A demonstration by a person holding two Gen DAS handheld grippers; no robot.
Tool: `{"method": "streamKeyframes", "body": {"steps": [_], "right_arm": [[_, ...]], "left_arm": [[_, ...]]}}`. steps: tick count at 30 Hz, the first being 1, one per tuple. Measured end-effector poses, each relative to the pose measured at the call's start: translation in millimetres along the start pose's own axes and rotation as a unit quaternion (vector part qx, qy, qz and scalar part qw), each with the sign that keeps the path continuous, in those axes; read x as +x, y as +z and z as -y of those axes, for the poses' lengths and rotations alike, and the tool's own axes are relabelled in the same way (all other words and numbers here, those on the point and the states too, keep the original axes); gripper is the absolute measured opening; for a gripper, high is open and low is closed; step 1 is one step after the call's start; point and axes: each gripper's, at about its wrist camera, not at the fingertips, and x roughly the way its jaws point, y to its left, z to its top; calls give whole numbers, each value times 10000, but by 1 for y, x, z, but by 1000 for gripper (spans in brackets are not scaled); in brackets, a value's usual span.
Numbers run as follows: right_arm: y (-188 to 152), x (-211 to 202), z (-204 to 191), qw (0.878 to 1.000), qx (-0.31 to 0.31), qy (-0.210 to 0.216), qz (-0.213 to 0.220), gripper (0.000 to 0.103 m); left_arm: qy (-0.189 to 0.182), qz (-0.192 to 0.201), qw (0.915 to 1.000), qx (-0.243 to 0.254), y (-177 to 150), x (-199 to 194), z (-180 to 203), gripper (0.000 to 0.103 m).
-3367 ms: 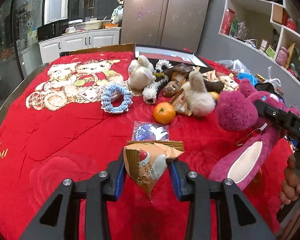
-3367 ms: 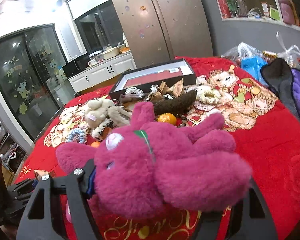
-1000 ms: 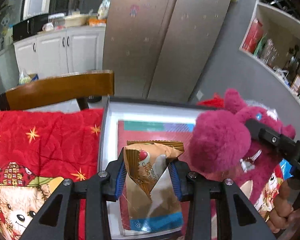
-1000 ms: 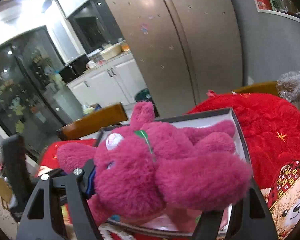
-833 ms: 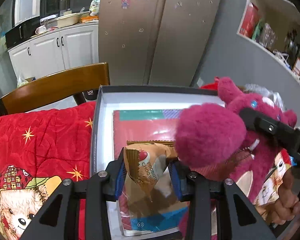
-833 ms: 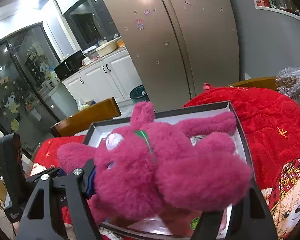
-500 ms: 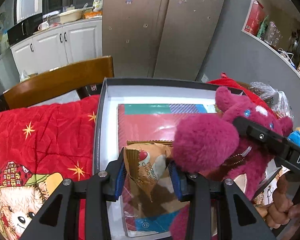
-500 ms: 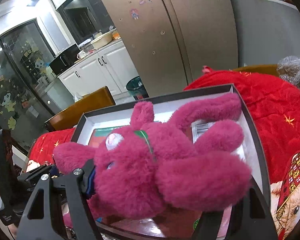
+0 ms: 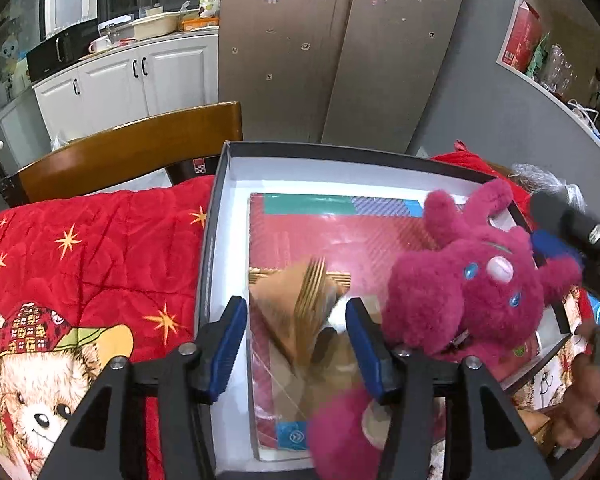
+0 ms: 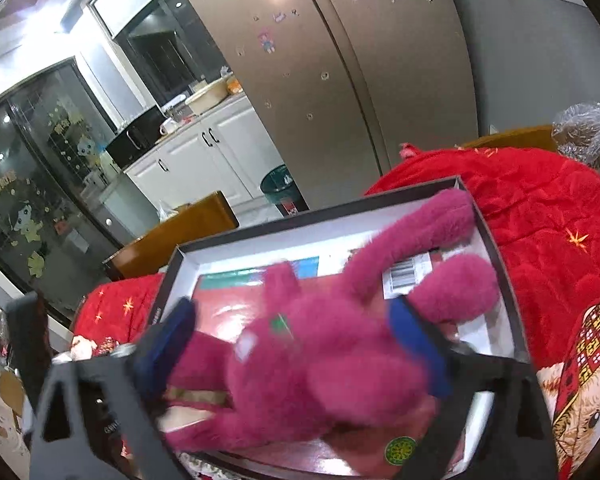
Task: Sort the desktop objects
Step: 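Open the left tool to drop the pouch while the right tool releases the bear into the box, then move both open tools back over the cluttered bedspread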
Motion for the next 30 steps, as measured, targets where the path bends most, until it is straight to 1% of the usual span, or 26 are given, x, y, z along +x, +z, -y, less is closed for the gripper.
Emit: {"method": "streamKeyframes", "body": {"steps": [3, 4, 5, 6, 7, 9, 11, 13, 17, 20, 22, 25, 26, 27, 30], "right_arm": [[6, -14, 0, 9998, 52, 110, 124, 103], [8, -19, 0, 9996, 59, 208, 185, 103], [8, -25, 1, 9994, 71, 275, 220, 103], [9, -30, 1, 9991, 81, 338, 261, 103], [10, -33, -2, 9989, 73, 369, 292, 103], [12, -40, -6, 9984, -7, 411, 401, 103], [14, -50, -11, 9974, -166, 418, 558, 103], [16, -59, -18, 9964, -319, 393, 676, 103], [17, -74, -28, 9944, -499, 412, 836, 103], [18, -81, -32, 9937, -494, 591, 820, 103], [15, -88, -32, 9884, -499, 896, 1116, 103], [7, -109, -37, 9733, -680, 1124, 1881, 103], [6, -116, -41, 9705, -798, 1116, 1984, 103], [6, -121, -46, 9693, -944, 1083, 1998, 103], [5, -133, -62, 9693, -1227, 932, 1915, 103]], "left_arm": [[-66, 119, 9998, 132, -2, -6, 8, 79], [44, 258, 9995, 180, -2, -11, 12, 93], [47, 371, 9991, 218, -3, -17, 14, 100], [135, 480, 9985, 233, -2, -20, 16, 103], [243, 657, 9972, 254, -2, -28, 18, 103], [209, 819, 9962, 217, 1, -34, 15, 103], [81, 951, 9953, 167, 4, -42, 12, 103], [155, 1071, 9940, 186, 7, -48, 10, 103], [262, 1173, 9921, 347, 11, -54, 10, 103], [166, 1242, 9914, 367, 14, -58, 8, 103], [52, 1338, 9903, 365, 16, -63, 8, 103], [-67, 1512, 9878, 368, 15, -74, 7, 103], [-81, 1592, 9866, 339, 16, -79, 8, 103], [-55, 1709, 9849, 270, 16, -86, 8, 103], [-62, 2078, 9779, 210, 16, -108, 11, 103]]}}
